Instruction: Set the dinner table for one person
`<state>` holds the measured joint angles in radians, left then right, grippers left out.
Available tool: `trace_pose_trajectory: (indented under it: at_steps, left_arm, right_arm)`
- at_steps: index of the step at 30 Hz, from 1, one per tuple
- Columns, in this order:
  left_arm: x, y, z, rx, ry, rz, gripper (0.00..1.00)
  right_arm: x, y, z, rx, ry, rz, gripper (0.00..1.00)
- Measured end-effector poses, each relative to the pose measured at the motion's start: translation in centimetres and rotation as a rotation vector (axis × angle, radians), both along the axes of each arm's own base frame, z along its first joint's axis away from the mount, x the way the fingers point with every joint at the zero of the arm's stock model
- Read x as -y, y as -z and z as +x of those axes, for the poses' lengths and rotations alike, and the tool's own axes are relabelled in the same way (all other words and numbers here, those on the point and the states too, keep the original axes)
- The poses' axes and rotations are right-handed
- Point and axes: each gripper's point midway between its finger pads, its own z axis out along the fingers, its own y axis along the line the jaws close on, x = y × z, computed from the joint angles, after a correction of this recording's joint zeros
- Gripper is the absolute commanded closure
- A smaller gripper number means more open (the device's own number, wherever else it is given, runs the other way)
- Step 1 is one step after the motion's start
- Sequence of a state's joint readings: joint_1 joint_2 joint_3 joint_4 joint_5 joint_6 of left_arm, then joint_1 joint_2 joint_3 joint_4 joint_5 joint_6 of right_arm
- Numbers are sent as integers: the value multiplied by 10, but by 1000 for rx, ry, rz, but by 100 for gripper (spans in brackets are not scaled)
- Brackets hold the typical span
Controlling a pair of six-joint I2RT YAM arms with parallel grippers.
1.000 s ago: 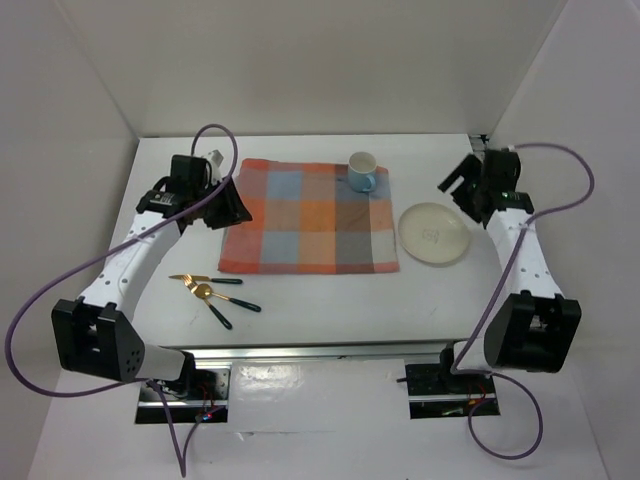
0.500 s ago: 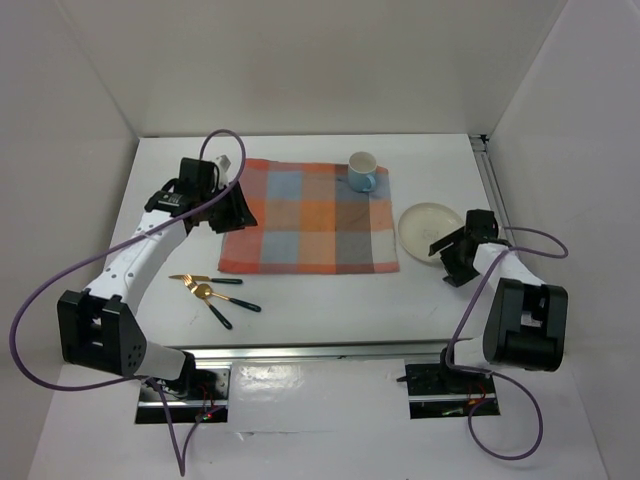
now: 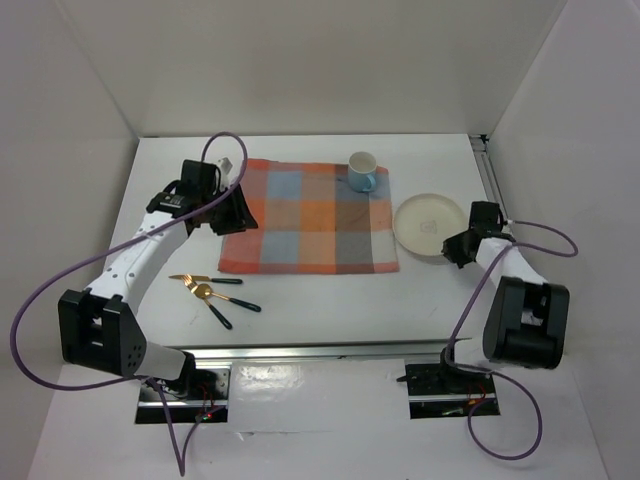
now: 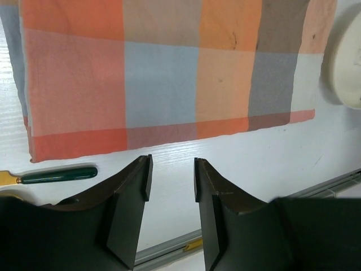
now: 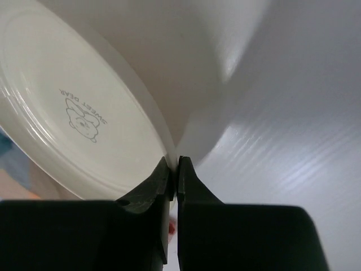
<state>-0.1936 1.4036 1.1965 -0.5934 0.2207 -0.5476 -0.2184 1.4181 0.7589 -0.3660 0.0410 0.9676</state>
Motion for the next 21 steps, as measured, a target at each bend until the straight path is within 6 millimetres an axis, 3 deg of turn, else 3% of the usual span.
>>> trace_pose_trajectory:
  at_steps: [5, 7, 10, 12, 14, 17, 19, 21]
  left_arm:
    - [-2, 13, -1, -21, -14, 16, 53]
    - [-8, 23, -2, -48, -56, 43, 54]
    - [-24, 36, -6, -93, -152, 94, 54]
    - [-38, 42, -7, -119, -234, 129, 53]
    - [-52, 46, -11, -144, -321, 163, 47]
    - [-79, 50, -22, -163, -446, 211, 35]
    - [-96, 52, -36, -176, -523, 225, 29]
    - [-110, 51, -48, -183, -584, 221, 28]
  right_arm:
    - [2, -79, 5, 220, -48, -126, 100]
    - [-10, -119, 14, 321, -124, -177, 100]
    - [-48, -161, 31, 426, -291, -205, 100]
    - [-90, -176, 43, 458, -440, -205, 100]
    - [-138, -179, 53, 466, -586, -190, 100]
    - [-209, -162, 62, 427, -794, -154, 100]
    - [-238, -142, 66, 383, -876, -131, 100]
    - [-254, -116, 73, 323, -916, -111, 100]
